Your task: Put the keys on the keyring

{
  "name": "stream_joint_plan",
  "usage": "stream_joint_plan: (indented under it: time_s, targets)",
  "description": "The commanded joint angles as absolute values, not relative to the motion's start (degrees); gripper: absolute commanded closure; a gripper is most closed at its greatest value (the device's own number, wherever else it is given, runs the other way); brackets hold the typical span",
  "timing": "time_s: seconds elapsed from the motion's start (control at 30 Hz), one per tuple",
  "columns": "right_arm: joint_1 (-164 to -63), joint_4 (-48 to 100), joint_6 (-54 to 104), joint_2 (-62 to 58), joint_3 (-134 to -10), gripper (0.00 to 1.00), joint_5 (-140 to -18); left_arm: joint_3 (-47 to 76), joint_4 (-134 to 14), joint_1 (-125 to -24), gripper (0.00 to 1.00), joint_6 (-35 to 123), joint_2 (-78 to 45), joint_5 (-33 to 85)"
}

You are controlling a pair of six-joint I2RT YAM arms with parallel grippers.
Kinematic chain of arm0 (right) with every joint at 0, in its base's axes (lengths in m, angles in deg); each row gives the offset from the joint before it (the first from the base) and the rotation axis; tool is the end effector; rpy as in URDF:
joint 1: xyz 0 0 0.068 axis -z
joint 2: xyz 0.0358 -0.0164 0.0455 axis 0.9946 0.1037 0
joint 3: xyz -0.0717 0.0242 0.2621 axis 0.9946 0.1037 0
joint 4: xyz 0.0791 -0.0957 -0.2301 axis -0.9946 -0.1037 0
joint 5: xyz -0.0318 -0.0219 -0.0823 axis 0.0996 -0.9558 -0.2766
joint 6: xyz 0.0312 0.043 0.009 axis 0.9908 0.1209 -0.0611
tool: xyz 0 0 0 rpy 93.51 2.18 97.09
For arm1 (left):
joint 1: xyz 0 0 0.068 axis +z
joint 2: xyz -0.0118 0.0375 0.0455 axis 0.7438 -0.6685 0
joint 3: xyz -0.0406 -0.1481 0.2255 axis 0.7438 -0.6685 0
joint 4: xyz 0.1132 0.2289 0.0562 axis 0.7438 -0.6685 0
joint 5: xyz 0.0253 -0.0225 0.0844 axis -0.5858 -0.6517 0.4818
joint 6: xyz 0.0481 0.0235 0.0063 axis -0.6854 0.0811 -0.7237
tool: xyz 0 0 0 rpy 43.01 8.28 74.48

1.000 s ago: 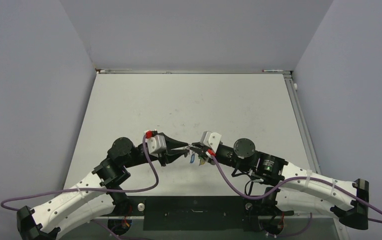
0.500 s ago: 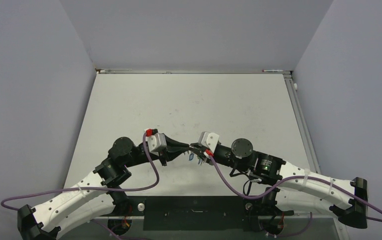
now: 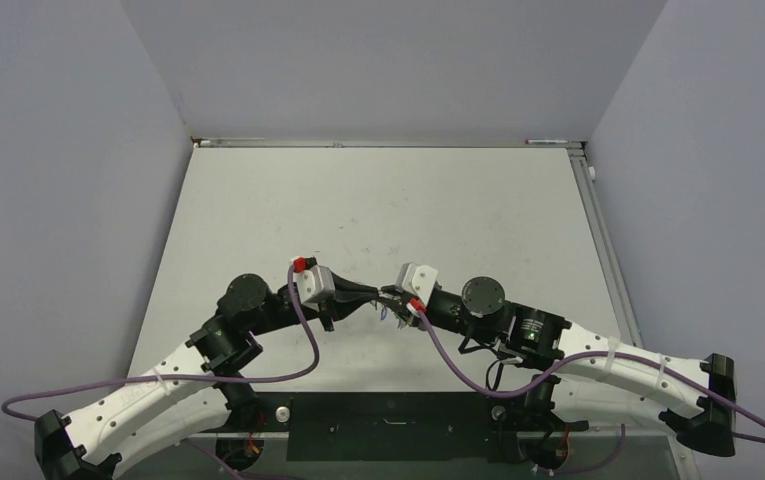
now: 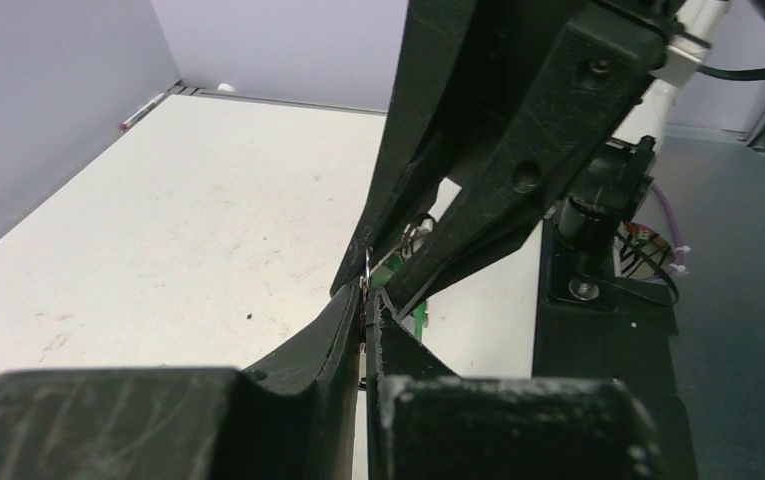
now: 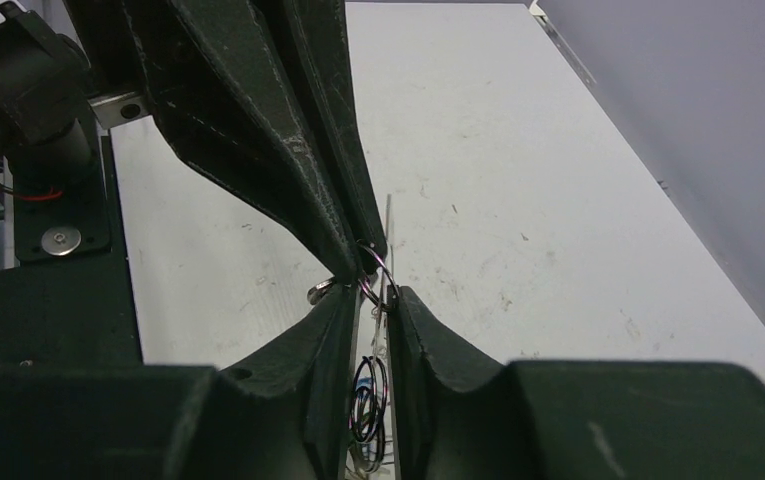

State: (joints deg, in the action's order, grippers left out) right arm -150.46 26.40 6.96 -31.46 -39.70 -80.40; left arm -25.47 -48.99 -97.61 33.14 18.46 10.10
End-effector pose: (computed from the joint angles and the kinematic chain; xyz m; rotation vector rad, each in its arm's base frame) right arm 0.0830 0.1991 0.3281 -1.1811 1.3385 0.7930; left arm 0.1027 -0.1430 0.3194 0.9599 1.2485 -1.0134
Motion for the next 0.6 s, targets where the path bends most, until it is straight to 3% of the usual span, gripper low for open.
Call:
stream_joint_plan:
  time_s: [0.0, 0.17, 0.23, 0.4, 0.57]
  targets:
    - [-151.5, 29.2, 7.8, -31.3, -41.6, 0.73, -79.0, -22.4, -51.6, -97.2, 1.00, 30.0, 19.1, 15.6]
    - [-151.4, 24.2, 7.7, -32.6, -43.2, 0.33, -83.7, -21.5, -54.7, -97.1, 1.00, 27.5, 19.4, 16.0]
    - [-151.4, 22.2, 7.1, -33.4, -44.0, 0.28, -84.7, -21.0, -56.4, -97.1, 1.00, 25.9, 19.4, 16.0]
    - [-151.4, 17.2, 3.7, -34.1, -46.4, 0.31, -80.8, -19.6, -61.8, -97.2, 1.00, 21.3, 18.9, 14.8]
    - [-151.4, 13.6, 0.7, -32.6, -49.2, 0.51, -78.5, -19.6, -64.5, -97.2, 1.00, 19.7, 19.9, 12.5]
